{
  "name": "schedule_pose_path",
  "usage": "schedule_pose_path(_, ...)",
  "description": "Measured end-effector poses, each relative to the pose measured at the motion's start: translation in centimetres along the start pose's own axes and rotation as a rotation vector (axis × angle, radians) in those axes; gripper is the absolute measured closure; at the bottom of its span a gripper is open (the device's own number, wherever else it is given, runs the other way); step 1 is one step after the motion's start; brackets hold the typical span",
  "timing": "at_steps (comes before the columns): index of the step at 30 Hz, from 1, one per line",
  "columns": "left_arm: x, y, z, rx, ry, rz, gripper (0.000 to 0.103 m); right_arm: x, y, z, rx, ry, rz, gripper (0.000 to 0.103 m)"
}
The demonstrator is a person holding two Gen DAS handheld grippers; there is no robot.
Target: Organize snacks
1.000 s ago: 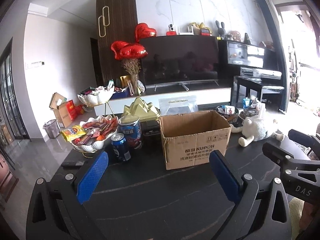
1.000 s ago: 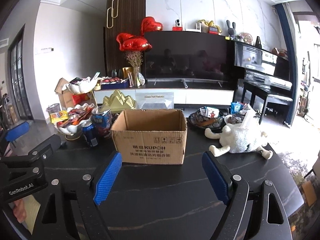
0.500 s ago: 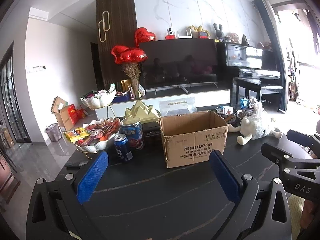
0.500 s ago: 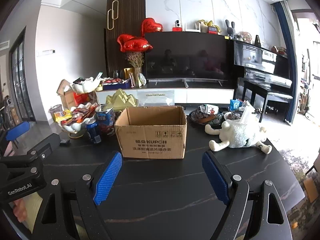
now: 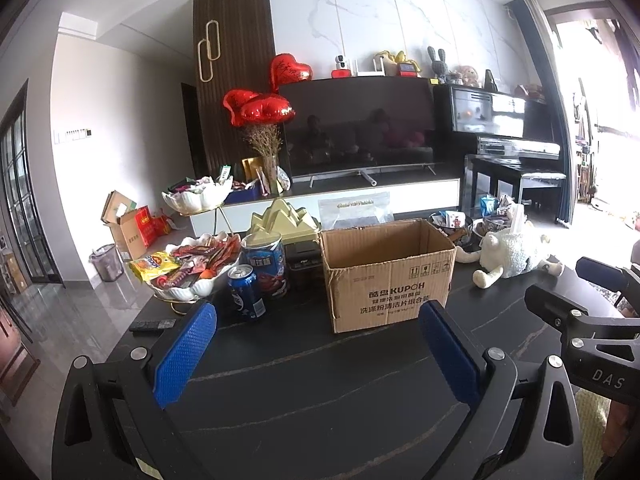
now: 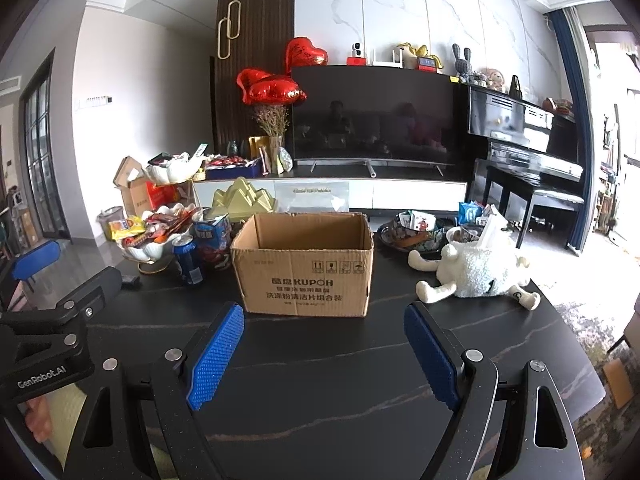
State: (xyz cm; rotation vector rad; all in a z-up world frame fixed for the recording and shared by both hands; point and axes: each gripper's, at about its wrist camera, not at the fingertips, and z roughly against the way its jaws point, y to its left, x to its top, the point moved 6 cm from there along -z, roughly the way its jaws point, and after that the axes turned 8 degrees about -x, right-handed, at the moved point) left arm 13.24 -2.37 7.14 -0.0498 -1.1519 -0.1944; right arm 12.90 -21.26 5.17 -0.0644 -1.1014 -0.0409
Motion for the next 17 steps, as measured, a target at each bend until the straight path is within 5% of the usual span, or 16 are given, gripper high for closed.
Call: schedule_pose_path(17, -0.33, 0.08, 0.39, -0.006, 0.011, 0.013, 0.000, -0.13, 0.17, 0.52, 0.003, 0.005, 0.005, 0.020)
